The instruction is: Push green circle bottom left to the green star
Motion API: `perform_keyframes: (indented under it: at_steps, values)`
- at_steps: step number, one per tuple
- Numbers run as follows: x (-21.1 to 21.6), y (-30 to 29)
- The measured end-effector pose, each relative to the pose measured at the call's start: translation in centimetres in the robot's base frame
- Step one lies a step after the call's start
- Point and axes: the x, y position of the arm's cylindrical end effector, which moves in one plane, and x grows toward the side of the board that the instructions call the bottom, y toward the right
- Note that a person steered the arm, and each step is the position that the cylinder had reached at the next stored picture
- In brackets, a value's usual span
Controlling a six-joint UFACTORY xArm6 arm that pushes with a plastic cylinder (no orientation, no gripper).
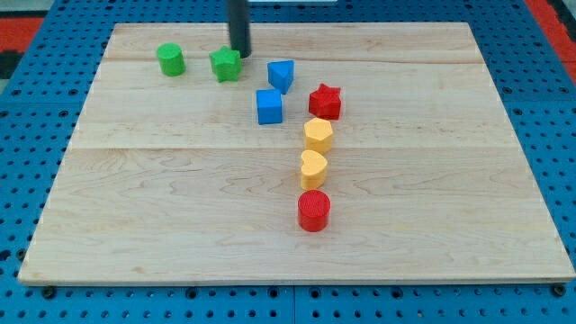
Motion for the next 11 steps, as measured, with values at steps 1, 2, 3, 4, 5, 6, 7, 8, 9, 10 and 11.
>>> perform_keyframes:
  at_steps: [1, 2, 3, 4, 5, 6, 7, 8, 9, 10, 11]
  values:
    - [2.1, -1.3]
    - [-1.8, -2.2]
    - [-1.3, -8.3]
    - [0.4, -9.7]
    - [1.9, -12.2]
    - [-0.1, -15.2]
    - [3.0, -16.7]
    - [6.4, -13.8]
    - [9.0, -10.6]
    - [11.1, -8.3]
    - [15.5, -4.5]
